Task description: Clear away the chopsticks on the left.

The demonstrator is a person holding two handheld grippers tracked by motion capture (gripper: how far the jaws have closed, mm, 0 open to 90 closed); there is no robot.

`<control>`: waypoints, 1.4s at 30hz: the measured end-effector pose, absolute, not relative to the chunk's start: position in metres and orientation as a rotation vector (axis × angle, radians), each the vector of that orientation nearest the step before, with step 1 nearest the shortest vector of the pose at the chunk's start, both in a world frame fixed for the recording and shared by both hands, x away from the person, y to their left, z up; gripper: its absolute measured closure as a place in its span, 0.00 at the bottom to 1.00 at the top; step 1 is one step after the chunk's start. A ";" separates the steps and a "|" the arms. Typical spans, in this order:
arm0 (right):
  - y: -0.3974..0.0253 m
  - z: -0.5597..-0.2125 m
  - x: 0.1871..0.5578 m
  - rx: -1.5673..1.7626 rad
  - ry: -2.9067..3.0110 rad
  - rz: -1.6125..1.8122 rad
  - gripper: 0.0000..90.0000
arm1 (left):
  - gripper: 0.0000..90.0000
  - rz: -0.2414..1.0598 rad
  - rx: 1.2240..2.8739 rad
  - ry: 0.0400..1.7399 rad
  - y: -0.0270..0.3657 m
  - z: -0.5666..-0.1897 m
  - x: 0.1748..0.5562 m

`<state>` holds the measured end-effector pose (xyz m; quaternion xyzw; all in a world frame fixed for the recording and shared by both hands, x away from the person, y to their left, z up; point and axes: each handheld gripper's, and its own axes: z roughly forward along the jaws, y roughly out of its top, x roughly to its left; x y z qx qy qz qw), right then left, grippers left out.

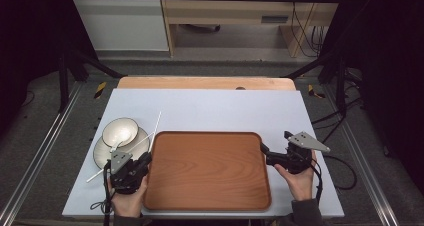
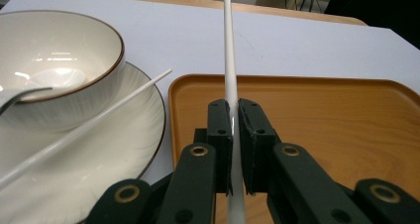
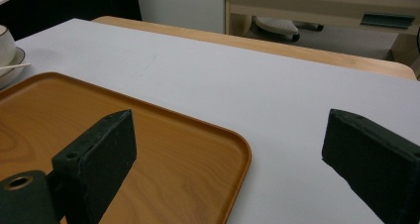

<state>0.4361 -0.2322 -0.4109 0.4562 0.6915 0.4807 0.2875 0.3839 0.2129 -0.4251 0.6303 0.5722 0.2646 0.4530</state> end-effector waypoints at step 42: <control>-0.230 -0.413 0.437 1.193 1.852 1.266 0.07 | 0.93 0.644 1.691 1.621 0.194 -0.482 0.392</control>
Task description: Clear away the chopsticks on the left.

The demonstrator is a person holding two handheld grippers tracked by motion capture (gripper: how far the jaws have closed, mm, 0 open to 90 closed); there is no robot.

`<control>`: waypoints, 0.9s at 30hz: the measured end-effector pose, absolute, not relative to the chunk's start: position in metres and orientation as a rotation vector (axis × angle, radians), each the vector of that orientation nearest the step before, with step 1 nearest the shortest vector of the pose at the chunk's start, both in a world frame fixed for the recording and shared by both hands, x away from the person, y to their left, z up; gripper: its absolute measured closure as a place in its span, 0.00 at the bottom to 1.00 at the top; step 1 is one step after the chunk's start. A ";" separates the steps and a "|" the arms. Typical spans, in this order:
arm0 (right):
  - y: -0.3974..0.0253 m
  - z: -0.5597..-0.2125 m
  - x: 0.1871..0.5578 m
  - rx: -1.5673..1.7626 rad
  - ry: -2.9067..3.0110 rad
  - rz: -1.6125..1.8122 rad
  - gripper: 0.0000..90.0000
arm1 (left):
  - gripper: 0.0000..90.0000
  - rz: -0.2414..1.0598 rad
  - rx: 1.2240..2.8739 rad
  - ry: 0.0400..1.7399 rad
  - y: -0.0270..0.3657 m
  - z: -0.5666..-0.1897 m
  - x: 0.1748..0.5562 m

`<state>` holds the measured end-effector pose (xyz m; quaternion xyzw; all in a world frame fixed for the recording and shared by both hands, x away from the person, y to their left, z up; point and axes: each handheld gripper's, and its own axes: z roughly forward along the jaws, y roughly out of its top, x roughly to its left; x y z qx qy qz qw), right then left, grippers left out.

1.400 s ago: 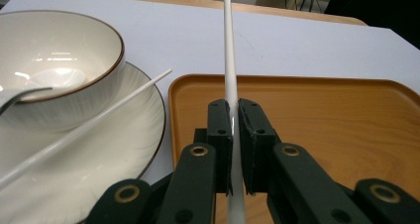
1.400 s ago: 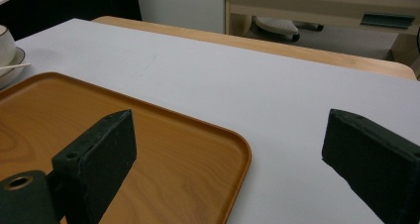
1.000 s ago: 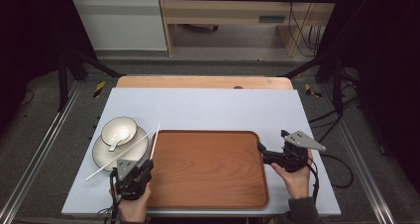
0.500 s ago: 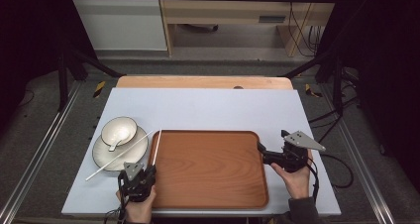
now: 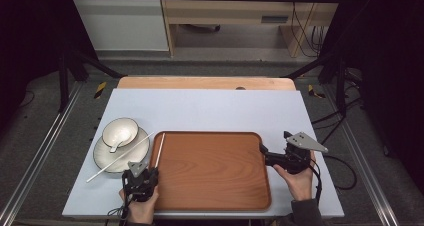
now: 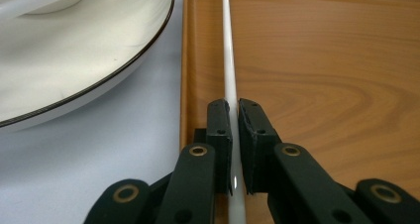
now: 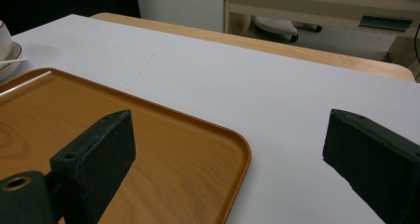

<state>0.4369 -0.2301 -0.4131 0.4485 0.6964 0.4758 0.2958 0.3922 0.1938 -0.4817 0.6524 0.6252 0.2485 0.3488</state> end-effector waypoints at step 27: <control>-0.232 -0.413 0.436 1.202 1.842 1.269 0.07 | 0.54 0.647 1.776 1.185 0.210 -0.412 0.391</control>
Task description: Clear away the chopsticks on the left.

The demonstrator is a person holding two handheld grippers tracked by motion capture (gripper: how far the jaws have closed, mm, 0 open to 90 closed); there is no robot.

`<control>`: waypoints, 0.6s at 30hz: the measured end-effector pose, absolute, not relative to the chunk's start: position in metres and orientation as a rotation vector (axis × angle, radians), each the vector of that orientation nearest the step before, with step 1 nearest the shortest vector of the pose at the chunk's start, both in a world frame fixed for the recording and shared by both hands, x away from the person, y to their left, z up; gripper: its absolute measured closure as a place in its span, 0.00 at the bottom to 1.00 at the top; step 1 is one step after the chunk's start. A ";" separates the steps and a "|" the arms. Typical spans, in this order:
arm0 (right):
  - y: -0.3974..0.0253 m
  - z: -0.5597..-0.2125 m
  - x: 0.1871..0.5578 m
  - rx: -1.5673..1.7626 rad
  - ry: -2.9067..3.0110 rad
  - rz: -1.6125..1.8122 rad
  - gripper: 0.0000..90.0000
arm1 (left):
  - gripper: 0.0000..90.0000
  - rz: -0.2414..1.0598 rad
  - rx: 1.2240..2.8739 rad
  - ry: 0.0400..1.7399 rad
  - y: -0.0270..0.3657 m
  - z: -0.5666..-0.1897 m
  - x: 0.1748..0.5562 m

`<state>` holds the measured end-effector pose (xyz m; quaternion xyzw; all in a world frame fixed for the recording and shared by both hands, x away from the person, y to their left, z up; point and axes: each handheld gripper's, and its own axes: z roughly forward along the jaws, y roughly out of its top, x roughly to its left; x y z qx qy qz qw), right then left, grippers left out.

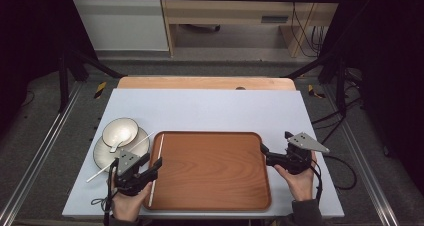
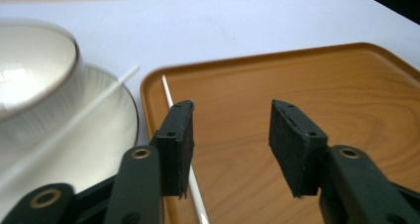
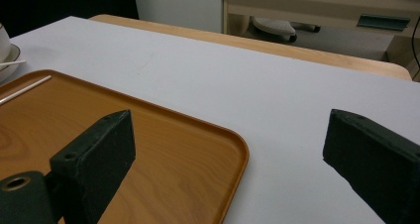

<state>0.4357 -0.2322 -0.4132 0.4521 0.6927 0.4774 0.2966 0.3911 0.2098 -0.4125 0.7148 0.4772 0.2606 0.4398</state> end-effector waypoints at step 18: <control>-0.231 -0.415 0.436 1.199 1.851 1.268 0.07 | 0.26 0.590 1.887 1.011 0.254 -0.404 0.397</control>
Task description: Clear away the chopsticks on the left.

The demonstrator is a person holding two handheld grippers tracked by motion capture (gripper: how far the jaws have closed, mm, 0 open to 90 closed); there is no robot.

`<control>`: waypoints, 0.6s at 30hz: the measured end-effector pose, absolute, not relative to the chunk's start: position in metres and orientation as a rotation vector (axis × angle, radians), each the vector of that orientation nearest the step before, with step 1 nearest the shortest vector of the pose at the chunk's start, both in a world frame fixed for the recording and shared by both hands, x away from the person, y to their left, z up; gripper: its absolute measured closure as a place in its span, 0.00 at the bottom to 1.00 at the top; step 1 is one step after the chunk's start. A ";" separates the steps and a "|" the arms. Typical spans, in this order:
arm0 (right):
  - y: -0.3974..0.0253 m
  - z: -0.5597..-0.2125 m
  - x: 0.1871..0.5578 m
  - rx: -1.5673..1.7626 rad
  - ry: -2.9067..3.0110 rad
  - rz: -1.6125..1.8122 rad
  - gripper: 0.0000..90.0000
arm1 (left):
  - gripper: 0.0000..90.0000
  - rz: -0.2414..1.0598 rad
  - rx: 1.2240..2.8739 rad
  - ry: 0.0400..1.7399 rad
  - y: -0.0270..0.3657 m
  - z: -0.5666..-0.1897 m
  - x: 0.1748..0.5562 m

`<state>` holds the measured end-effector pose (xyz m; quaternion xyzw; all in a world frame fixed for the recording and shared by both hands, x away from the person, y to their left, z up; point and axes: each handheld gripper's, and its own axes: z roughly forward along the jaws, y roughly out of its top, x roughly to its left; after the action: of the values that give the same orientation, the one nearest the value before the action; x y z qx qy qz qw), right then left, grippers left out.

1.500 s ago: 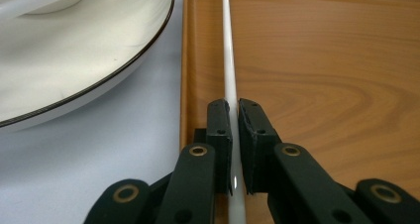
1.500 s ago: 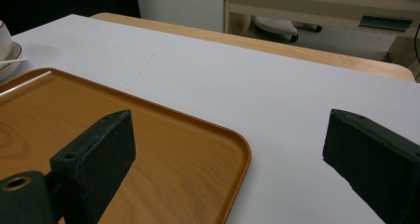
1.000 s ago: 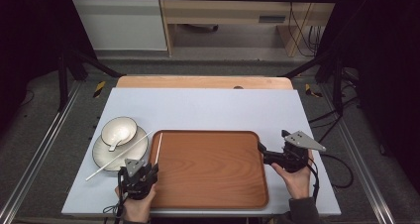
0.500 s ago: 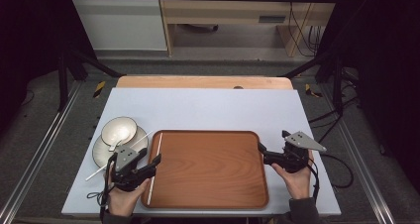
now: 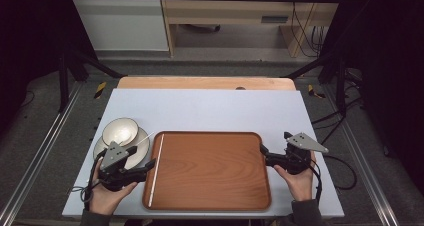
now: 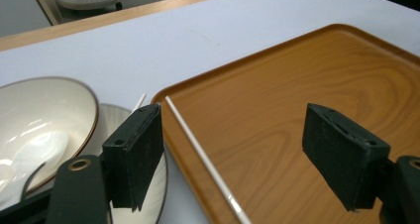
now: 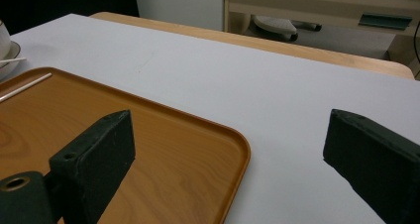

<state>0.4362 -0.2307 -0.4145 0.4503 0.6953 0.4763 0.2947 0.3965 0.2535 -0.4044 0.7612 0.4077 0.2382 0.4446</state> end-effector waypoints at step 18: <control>-0.232 -0.416 0.437 1.204 1.857 1.260 0.07 | 0.35 0.601 1.998 1.092 0.294 -0.431 0.391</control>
<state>0.4370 -0.2323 -0.4158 0.4519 0.6971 0.4731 0.2932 0.3915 0.2943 -0.4314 0.7836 0.4284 0.2358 0.3831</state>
